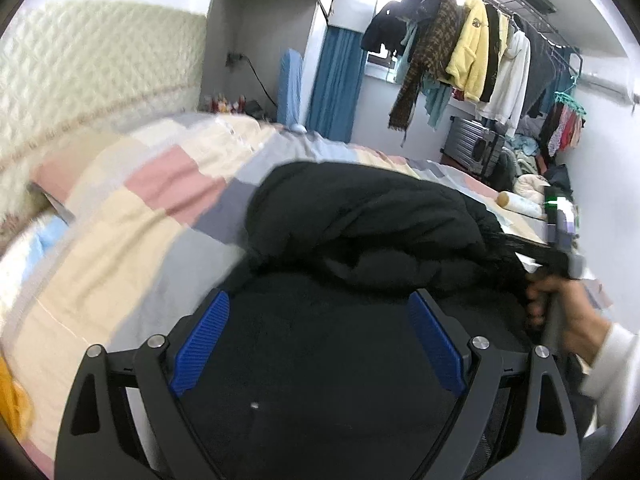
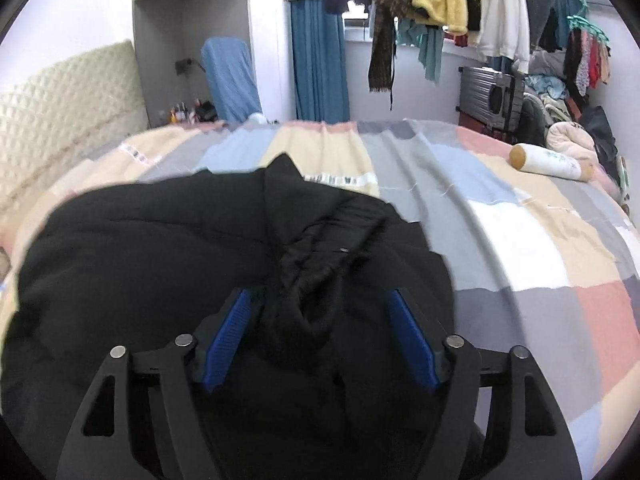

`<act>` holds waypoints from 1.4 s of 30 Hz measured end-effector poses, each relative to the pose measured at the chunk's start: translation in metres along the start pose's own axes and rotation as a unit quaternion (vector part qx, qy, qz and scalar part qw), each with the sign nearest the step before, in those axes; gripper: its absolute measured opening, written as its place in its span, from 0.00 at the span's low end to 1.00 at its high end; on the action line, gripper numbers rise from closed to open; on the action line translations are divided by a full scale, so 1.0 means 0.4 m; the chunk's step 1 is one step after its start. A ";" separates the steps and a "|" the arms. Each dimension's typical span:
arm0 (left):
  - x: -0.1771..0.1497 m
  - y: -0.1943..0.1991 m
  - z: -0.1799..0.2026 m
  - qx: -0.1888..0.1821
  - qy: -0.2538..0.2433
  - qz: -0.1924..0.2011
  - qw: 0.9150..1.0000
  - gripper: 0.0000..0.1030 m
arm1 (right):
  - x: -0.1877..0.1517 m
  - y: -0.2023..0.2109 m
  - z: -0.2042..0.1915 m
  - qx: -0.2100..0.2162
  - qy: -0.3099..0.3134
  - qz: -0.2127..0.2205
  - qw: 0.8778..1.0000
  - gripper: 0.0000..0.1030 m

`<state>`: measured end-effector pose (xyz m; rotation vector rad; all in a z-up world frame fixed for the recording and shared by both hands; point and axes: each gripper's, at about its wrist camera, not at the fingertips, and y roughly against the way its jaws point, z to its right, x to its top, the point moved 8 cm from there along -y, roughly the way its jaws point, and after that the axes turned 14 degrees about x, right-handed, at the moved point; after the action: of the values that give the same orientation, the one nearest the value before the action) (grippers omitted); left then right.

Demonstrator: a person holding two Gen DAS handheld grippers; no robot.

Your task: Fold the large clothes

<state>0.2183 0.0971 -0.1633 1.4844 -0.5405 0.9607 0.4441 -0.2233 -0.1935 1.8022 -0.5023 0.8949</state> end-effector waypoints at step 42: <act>-0.042 0.277 -0.379 -0.122 0.093 -0.169 0.974 0.89 | -0.335 0.735 0.160 0.178 -0.160 -0.034 0.970 0.72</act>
<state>0.0827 0.2219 -0.1234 1.2020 -0.2480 0.7252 0.1776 -0.4070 -0.1313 2.2973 -0.4997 0.6783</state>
